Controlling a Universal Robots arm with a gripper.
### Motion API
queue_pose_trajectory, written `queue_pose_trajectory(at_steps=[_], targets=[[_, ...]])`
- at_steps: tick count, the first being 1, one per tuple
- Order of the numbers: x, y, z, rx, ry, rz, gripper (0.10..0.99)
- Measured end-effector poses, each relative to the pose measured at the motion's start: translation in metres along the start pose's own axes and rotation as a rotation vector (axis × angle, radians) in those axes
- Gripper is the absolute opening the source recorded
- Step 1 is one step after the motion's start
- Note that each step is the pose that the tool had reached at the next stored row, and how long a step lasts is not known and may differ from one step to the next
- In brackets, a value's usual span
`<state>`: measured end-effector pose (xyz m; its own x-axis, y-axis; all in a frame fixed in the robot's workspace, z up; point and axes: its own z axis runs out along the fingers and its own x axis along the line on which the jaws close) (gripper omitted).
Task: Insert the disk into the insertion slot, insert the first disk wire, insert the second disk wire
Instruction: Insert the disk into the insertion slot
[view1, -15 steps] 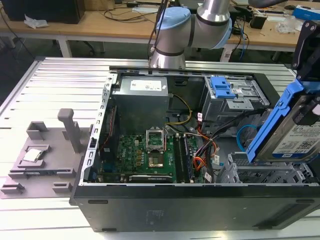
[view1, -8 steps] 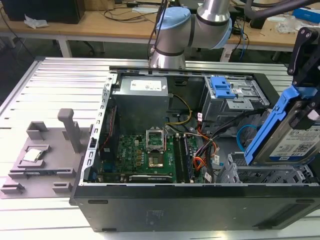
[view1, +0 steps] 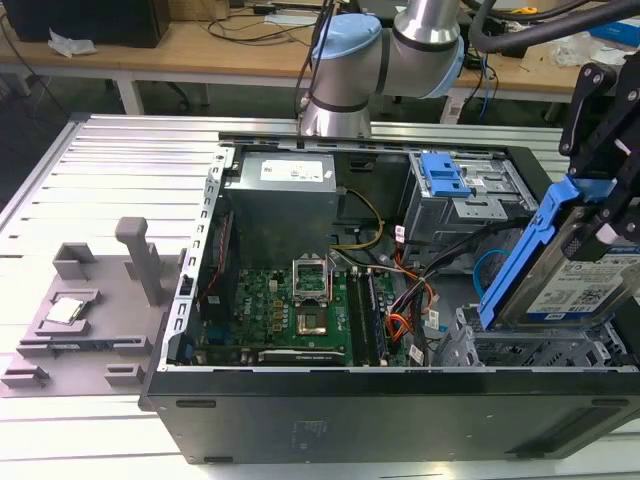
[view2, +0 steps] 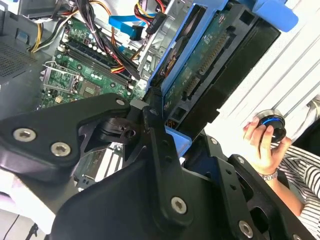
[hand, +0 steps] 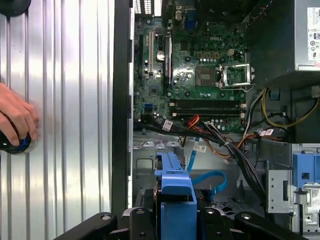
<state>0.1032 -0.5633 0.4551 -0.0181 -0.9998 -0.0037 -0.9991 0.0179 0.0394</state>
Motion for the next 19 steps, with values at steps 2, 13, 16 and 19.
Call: queue_pose_trajectory(at_steps=[2,13,16,19], targets=[[-0.0022,0.0006,0.0018,0.000,-0.0022,0.000,0.365],[-0.0059,0.0020,0.0118,0.000,-0.0043,0.000,0.365],[-0.0065,0.0019,0.0165,0.000,-0.0042,0.000,0.365],[-0.0064,0.0016,0.0231,0.000,-0.0043,0.000,0.365]])
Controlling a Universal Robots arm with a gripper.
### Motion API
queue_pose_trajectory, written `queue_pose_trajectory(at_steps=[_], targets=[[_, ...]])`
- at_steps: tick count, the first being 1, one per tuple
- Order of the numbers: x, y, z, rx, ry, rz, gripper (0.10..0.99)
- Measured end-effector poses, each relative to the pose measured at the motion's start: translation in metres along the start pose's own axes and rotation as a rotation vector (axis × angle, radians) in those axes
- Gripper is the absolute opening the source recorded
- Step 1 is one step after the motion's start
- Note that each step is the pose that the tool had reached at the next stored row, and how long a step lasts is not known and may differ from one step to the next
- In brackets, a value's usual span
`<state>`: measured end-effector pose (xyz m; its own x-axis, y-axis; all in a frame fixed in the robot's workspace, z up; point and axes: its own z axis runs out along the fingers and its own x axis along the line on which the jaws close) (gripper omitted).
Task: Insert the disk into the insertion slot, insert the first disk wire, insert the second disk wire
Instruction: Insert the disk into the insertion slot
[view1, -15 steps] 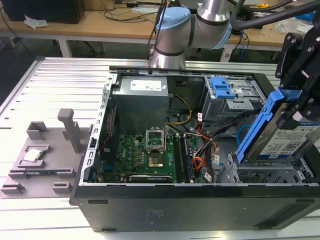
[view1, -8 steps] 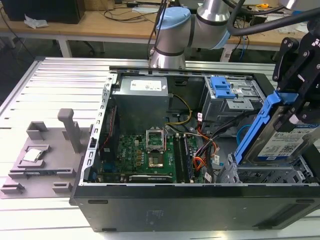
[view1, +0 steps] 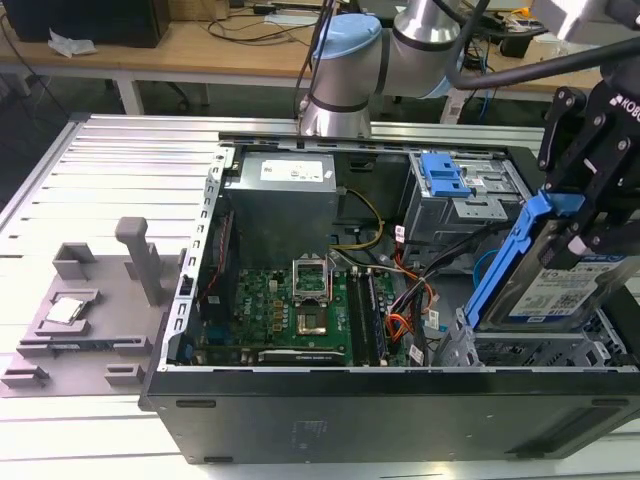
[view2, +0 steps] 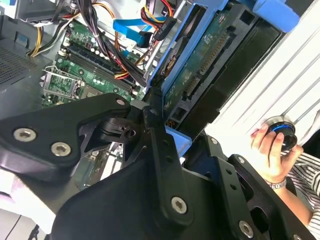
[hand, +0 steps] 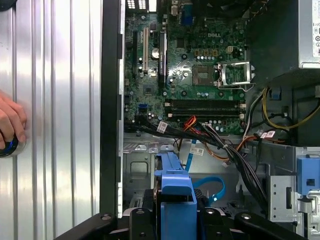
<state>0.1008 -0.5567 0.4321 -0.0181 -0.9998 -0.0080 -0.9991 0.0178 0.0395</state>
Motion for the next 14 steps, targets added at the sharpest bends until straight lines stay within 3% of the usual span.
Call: queue_pose_trajectory(at_steps=[14], targets=[[0.0002,-0.0009,0.0237,0.000,0.0000,0.000,0.365]])
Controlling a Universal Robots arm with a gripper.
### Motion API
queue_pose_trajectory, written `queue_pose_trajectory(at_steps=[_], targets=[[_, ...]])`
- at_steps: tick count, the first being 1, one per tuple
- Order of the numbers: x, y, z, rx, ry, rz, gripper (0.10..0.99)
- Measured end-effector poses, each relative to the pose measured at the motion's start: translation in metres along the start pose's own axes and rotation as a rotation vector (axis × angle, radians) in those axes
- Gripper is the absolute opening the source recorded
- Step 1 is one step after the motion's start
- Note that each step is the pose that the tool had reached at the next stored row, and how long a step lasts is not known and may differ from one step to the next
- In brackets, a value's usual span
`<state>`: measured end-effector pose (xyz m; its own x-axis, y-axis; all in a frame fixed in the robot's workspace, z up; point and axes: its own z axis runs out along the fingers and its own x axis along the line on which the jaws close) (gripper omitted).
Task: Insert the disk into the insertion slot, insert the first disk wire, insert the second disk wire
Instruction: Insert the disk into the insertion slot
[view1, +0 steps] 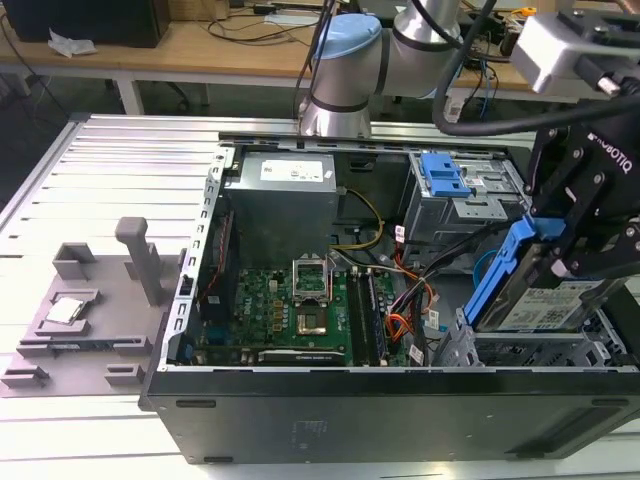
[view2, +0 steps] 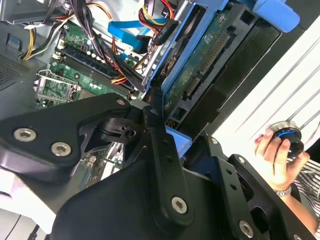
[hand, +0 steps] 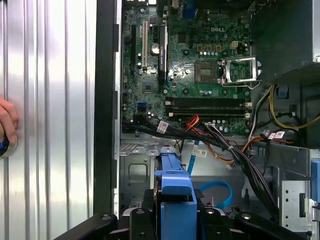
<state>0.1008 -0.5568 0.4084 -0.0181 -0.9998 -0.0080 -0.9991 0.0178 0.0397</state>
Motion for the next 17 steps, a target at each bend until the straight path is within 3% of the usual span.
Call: queue_pose_trajectory(at_steps=[3,11,12,15,17], targets=[[0.0000,-0.0002,0.0061,0.000,0.0000,0.000,0.365],[0.0000,-0.0002,0.0061,0.000,0.0005,0.000,0.376],[0.0000,-0.0003,0.0062,0.000,0.0006,0.000,0.439],[0.0000,-0.0003,0.0062,0.000,0.0008,0.000,0.439],[0.0001,-0.0003,0.0062,0.000,0.0010,0.000,0.357]])
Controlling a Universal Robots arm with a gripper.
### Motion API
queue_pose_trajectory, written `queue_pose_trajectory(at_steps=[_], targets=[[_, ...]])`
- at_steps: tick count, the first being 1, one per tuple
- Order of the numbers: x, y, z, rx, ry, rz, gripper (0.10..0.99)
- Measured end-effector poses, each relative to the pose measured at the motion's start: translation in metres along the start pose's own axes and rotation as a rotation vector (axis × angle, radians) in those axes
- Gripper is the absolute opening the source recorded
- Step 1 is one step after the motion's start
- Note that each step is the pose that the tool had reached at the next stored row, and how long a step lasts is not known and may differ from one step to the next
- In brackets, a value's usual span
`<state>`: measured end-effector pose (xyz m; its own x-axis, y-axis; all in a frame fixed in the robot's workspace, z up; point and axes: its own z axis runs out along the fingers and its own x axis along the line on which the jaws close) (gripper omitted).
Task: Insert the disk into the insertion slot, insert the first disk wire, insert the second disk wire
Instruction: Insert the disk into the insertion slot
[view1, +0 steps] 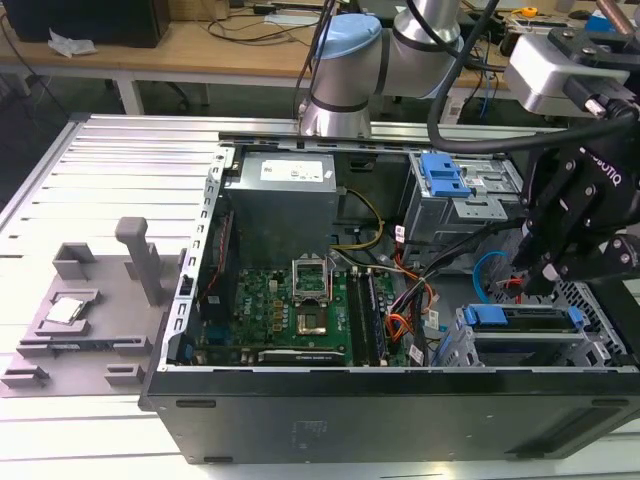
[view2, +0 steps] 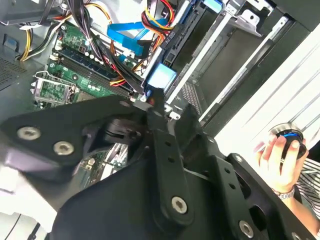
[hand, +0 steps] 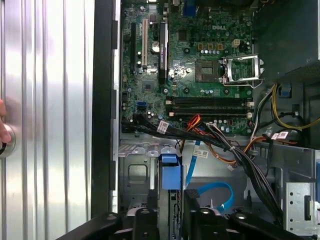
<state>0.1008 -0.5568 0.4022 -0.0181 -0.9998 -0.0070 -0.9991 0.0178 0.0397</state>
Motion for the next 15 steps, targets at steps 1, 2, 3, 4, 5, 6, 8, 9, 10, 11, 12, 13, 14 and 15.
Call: queue_pose_trajectory(at_steps=[1,2,3,4,5,6,8,9,10,11,12,13,14,15], targets=[[0.0000,0.0000,0.0000,0.000,0.0001,0.000,0.294],[0.0000,0.0000,0.0000,0.000,0.0001,0.000,0.235],[0.0000,0.0000,0.0000,0.000,0.0002,0.000,0.173],[0.0000,0.0000,0.0000,0.000,0.0002,0.000,0.173],[0.0000,0.0000,0.0000,0.000,0.0003,0.000,0.114],[0.0000,0.0000,0.0000,0.000,0.0004,0.000,0.106],[0.0000,0.0000,0.0000,0.000,0.0005,0.000,0.106],[0.0000,0.0000,0.0000,0.000,0.0006,0.000,0.106],[0.0000,0.0000,0.0000,0.000,0.0007,0.000,0.106],[0.0000,0.0000,0.0000,0.000,0.0007,0.000,0.106],[0.0000,0.0000,0.0000,0.000,0.0008,0.000,0.106],[0.0000,0.0000,0.0000,0.000,0.0008,0.000,0.106],[0.0000,0.0000,0.0000,0.000,0.0009,0.000,0.106],[0.0000,0.0000,0.0000,0.000,0.0009,0.000,0.106]])
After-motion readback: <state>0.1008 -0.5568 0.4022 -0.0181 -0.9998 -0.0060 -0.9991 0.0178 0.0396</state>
